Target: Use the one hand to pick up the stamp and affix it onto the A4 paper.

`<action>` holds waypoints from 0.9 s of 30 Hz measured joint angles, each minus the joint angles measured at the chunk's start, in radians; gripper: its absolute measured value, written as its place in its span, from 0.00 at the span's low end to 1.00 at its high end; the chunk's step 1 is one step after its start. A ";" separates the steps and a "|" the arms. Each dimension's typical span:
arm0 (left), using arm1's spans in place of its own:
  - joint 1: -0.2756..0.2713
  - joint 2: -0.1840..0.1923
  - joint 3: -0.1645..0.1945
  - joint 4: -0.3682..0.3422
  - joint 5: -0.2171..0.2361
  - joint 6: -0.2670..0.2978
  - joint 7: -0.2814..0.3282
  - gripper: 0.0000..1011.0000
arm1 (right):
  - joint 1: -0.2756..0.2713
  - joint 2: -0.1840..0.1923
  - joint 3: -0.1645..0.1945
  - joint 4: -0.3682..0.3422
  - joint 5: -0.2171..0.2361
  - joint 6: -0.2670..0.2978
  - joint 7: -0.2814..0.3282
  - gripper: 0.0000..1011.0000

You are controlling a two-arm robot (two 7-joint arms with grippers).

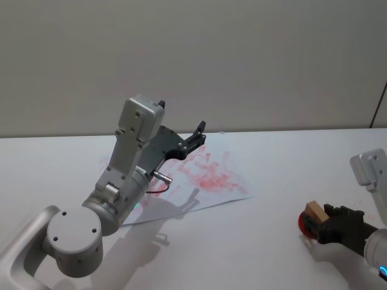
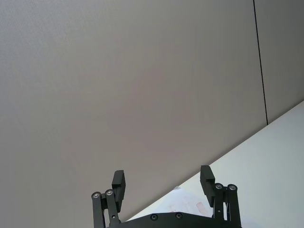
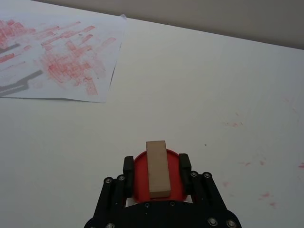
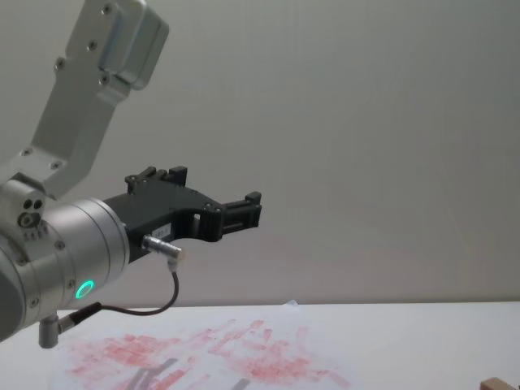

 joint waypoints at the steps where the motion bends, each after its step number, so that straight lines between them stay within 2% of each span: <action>1: 0.000 0.000 0.000 0.000 0.000 0.000 0.000 0.99 | 0.000 0.000 0.000 0.000 0.000 0.000 0.000 0.55; 7: 0.000 0.000 0.000 0.000 0.000 0.000 0.000 0.99 | -0.001 0.000 -0.001 0.000 -0.002 0.001 -0.001 0.75; 8: 0.000 0.000 0.000 0.000 0.000 0.000 0.000 0.99 | -0.001 0.000 -0.001 0.000 -0.002 0.001 -0.001 0.75; 9: 0.000 0.000 0.000 0.000 0.000 0.000 0.000 0.99 | -0.001 0.000 -0.001 0.000 -0.003 0.001 -0.001 0.82; 12: 0.000 0.000 0.000 0.000 0.000 0.000 0.000 0.99 | -0.001 0.000 -0.001 0.000 -0.003 0.002 -0.001 0.87; 15: 0.000 0.000 0.000 0.000 0.000 0.000 0.000 0.99 | -0.002 0.000 -0.001 0.000 -0.003 0.002 -0.002 0.97; 17: 0.000 0.000 0.000 0.000 0.000 0.000 0.000 0.99 | -0.002 0.000 -0.001 0.000 -0.003 0.002 -0.002 0.99; 27: 0.000 0.000 0.000 0.000 0.000 0.000 0.000 0.99 | -0.002 0.000 -0.001 0.000 -0.004 0.003 -0.002 0.99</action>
